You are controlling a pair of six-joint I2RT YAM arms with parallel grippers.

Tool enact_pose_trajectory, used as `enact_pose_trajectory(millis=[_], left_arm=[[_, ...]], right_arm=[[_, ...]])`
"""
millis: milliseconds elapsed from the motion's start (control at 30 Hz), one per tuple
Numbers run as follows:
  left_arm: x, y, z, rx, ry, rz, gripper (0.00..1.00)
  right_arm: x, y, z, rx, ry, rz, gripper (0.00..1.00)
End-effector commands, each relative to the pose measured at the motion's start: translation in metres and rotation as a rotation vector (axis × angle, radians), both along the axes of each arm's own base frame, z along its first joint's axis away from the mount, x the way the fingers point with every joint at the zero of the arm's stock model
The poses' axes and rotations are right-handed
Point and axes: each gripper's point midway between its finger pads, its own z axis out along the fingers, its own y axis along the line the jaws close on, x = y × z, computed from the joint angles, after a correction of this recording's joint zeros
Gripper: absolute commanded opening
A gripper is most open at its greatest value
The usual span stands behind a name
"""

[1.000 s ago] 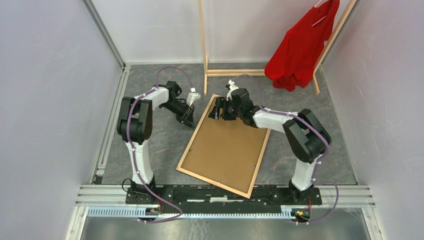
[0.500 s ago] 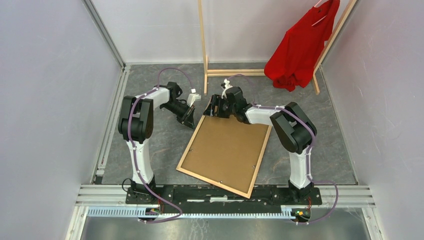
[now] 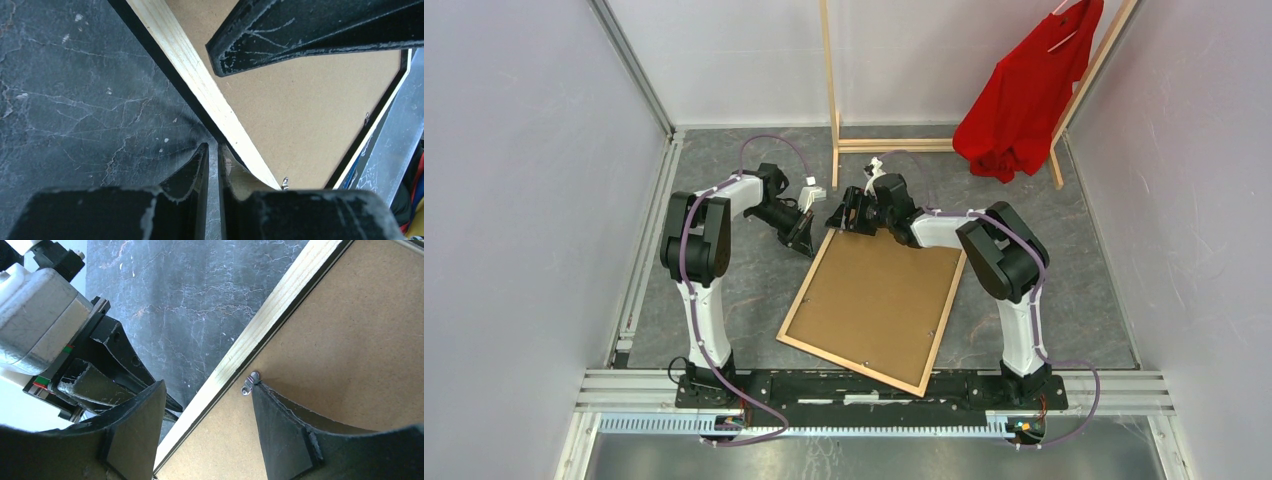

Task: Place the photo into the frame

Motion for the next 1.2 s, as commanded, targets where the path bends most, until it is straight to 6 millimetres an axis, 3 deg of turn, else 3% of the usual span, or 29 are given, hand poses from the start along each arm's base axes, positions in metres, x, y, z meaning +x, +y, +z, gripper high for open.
enact_pose_trajectory(millis=[0,800,900,1033,1167], left_arm=[[0.006,-0.006,0.013,-0.041,-0.033,0.001,0.18],[0.005,-0.004,0.013,-0.030,-0.057,-0.014,0.17],[0.005,-0.003,0.014,-0.027,-0.062,-0.014,0.17],[0.007,0.001,0.016,-0.011,-0.077,-0.015,0.17],[0.014,0.012,0.023,0.040,-0.133,-0.028,0.18]], right_arm=[[0.002,0.010,-0.001,0.033,0.018,0.006,0.70],[0.004,0.017,-0.001,0.051,0.032,0.019,0.68],[0.007,0.015,0.006,0.050,0.013,0.015,0.68],[0.020,-0.001,0.024,0.043,-0.030,-0.020,0.69],[0.036,-0.039,0.045,0.003,-0.090,-0.096,0.72]])
